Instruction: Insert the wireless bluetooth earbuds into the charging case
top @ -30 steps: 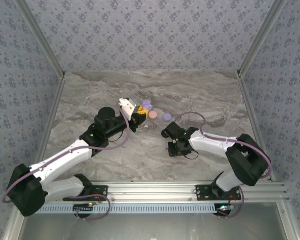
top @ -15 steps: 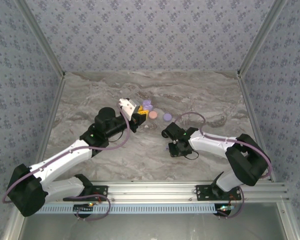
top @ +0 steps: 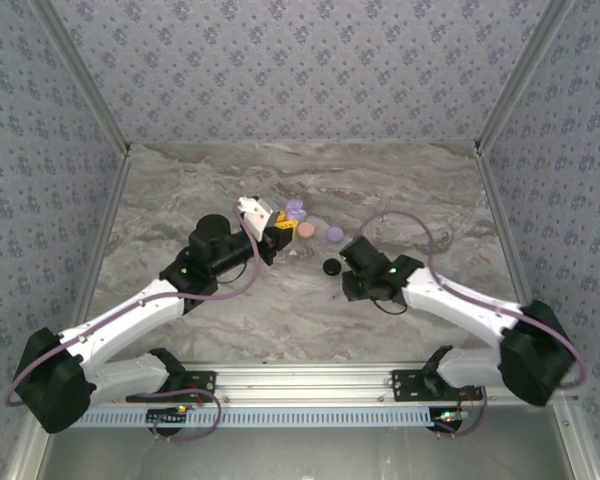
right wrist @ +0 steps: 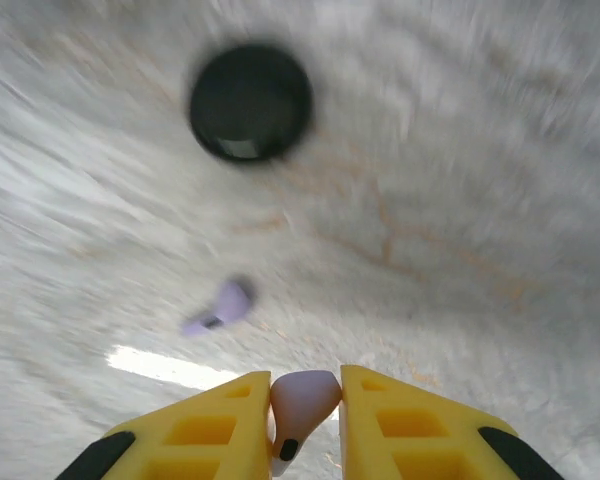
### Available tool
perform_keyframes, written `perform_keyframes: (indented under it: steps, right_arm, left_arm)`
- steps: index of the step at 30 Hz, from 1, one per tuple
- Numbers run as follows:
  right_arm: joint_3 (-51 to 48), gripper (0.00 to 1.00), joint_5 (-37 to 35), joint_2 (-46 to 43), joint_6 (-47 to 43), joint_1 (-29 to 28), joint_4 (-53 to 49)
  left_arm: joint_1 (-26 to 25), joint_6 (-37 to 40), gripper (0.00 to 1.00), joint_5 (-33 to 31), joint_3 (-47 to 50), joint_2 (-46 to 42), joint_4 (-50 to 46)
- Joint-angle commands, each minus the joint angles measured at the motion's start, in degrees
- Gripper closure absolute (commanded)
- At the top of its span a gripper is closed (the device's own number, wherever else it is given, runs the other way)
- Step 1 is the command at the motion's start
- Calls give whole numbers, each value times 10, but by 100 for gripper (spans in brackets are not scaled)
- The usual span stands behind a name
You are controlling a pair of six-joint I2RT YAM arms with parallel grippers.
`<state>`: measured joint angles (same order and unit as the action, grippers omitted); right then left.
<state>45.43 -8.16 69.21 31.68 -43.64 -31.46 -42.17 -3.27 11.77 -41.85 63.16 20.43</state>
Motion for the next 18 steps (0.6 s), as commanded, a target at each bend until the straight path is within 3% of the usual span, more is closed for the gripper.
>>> perform_keyframes:
  steps: [1,7,14,18]
  right_arm:
    - [44,76,-36,-73,-48,17,26]
    - [120,76,21,-133,-129,47,123]
    - [195,76,102,-109,-159,41,175]
    - [206,76,110,-88,-161,26,188]
  left_arm:
    - [-5,-8,96,33,-13,7,54]
    - [-5,-11,96,63,-26,27,98]
    - [-4,-24,97,88,-36,46,136]
    - [-5,-28,97,93,-37,51,146]
